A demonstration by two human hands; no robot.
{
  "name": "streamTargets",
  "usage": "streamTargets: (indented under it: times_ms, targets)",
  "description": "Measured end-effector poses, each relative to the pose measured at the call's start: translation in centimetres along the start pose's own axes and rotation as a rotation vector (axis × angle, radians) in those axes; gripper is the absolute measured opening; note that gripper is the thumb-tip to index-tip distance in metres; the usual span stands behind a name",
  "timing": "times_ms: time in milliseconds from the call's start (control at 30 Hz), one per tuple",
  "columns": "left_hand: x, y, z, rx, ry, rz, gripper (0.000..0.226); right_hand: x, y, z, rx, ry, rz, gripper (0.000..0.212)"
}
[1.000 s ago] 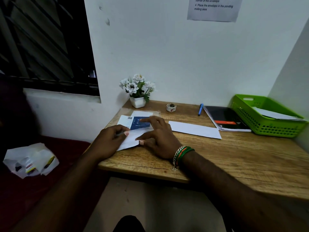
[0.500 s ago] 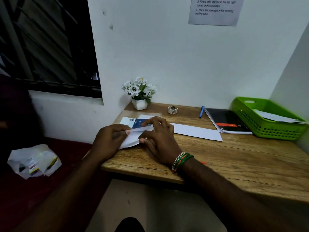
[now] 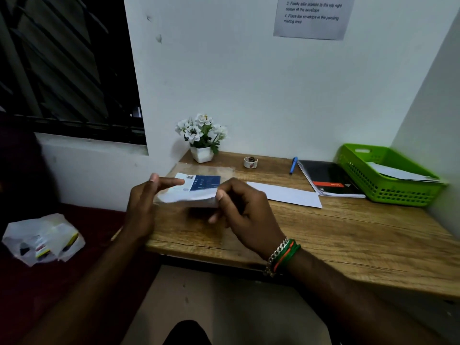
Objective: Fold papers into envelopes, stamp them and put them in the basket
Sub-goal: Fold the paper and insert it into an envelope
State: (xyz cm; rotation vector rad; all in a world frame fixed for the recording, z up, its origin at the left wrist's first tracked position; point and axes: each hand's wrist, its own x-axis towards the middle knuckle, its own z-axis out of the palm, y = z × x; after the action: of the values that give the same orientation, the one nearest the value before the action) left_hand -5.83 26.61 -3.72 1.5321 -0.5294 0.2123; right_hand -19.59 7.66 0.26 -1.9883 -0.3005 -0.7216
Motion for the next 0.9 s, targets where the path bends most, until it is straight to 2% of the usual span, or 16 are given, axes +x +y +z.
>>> streamTargets:
  times_ms: [167,300,400,533,600,733,800,900]
  targets:
    - [-0.8,4.9,4.1,-0.081,-0.029,0.23,0.069,2.3,-4.8,-2.2,0.417,0.291,0.194,0.016]
    - [0.3,8.4,7.4,-0.029,0.089,0.273,0.038,3.2,-6.1,-4.5,0.526,0.374,0.282,0.017]
    - [2.1,10.1,9.0,0.113,0.053,0.372,0.025,3.2,-5.5,-6.6,0.446,0.39,0.293,0.006]
    - [4.7,10.5,10.5,0.385,-0.13,0.4,0.022,3.3,-3.0,-10.1,0.228,0.313,0.33,0.031]
    - [5.5,10.2,11.6,0.56,-0.234,0.433,0.023,3.5,-0.9,-11.7,0.153,0.243,0.396,0.035]
    - [6.4,8.1,14.5,0.8,-0.395,0.481,0.028,3.8,3.7,-13.4,0.024,0.128,0.531,0.023]
    - [7.0,6.5,15.8,0.867,-0.439,0.484,0.029,3.9,5.6,-14.1,-0.059,0.074,0.59,0.02]
    - [8.1,4.3,17.8,0.991,-0.48,0.477,0.034,4.6,7.9,-15.2,-0.051,0.044,0.657,0.019]
